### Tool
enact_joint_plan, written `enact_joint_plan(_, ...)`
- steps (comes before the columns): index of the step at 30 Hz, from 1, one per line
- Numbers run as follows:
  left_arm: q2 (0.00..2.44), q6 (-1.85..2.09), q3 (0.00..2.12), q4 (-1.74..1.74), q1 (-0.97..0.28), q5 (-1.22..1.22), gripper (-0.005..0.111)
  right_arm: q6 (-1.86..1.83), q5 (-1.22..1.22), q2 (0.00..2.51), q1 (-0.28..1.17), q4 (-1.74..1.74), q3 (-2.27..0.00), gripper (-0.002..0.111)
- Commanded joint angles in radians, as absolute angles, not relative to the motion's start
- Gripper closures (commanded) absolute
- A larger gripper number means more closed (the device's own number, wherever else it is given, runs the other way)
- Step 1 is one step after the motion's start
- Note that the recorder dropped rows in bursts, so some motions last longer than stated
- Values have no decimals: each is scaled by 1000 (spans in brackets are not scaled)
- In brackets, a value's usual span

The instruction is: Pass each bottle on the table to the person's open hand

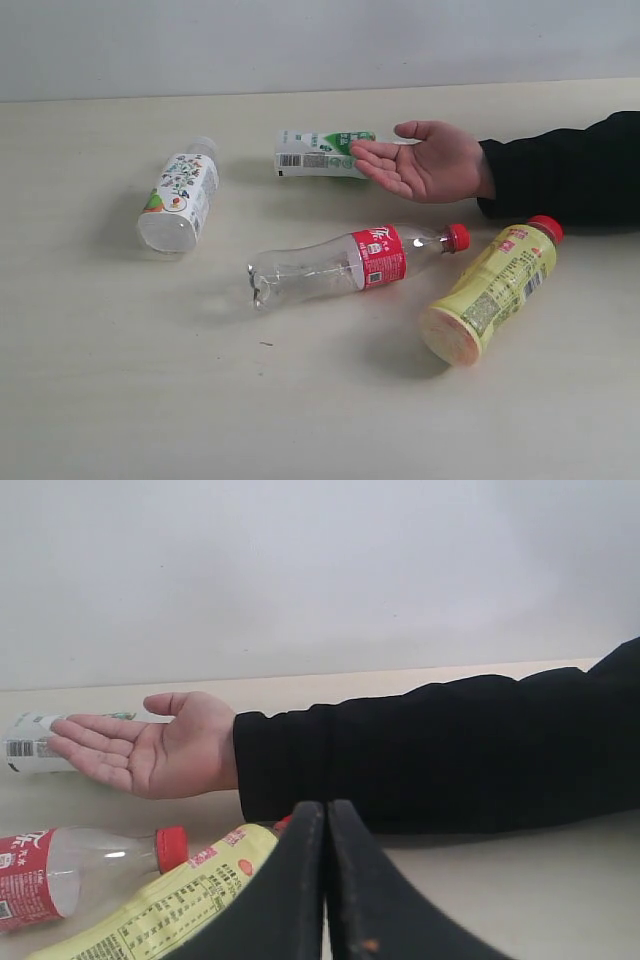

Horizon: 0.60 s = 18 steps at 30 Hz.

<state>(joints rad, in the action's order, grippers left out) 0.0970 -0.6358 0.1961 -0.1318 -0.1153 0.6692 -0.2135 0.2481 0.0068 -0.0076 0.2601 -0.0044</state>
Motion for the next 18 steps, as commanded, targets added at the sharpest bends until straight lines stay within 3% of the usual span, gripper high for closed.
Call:
enact_joint_plan(1,323,-591,448,-109,-116,356,22,-212,245,0,-5,259,0,108)
enact_joint_plan(9,909,-481,843,-237,-199,-394,22,-212,245,0,-5,259,0,108)
enact_joint_plan(18,1474,-6,1160,-35,-491,-784,22,-212,245,0,-5,259,0,108)
